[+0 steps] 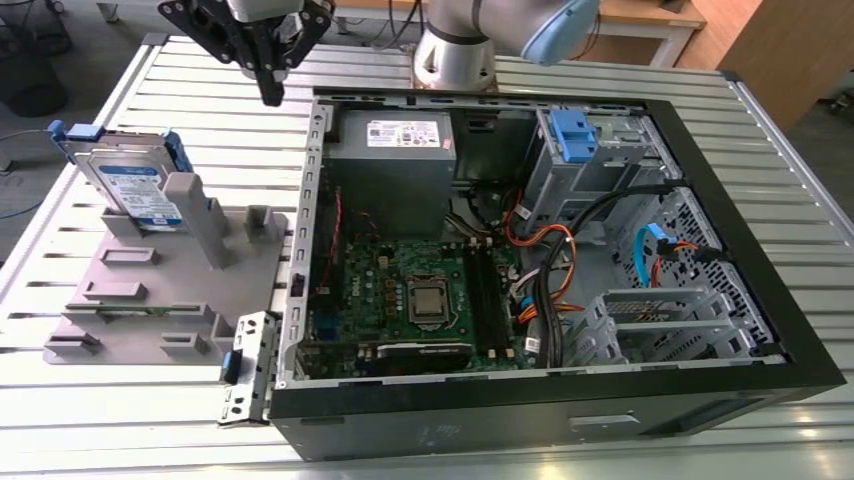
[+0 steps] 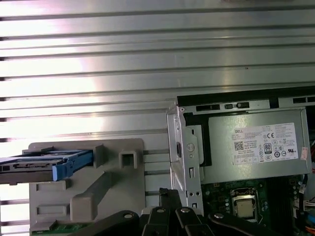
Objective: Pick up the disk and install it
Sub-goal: 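Reach for the disk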
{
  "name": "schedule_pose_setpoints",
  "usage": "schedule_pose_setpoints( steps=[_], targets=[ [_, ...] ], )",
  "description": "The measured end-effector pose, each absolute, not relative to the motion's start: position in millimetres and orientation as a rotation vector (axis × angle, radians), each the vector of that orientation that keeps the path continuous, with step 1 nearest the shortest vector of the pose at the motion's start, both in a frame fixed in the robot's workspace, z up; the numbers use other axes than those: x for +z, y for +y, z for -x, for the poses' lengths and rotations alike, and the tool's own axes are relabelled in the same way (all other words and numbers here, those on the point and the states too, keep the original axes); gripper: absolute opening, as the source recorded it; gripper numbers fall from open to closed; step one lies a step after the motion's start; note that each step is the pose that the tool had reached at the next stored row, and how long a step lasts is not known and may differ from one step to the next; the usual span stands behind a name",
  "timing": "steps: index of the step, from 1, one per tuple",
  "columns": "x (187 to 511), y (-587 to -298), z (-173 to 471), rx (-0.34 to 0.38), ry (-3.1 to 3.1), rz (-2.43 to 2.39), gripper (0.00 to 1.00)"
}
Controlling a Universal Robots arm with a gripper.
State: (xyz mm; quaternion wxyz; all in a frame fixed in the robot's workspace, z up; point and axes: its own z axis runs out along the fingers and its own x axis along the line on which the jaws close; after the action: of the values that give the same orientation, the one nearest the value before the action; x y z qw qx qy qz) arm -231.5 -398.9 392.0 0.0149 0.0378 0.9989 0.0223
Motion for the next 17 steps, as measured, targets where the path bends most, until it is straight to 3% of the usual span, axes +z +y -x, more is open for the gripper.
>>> schedule_pose_setpoints(
  steps=[17],
  targets=[
    [391, -399, 262, 0.070, 3.106, -0.118, 0.11]
  ],
)
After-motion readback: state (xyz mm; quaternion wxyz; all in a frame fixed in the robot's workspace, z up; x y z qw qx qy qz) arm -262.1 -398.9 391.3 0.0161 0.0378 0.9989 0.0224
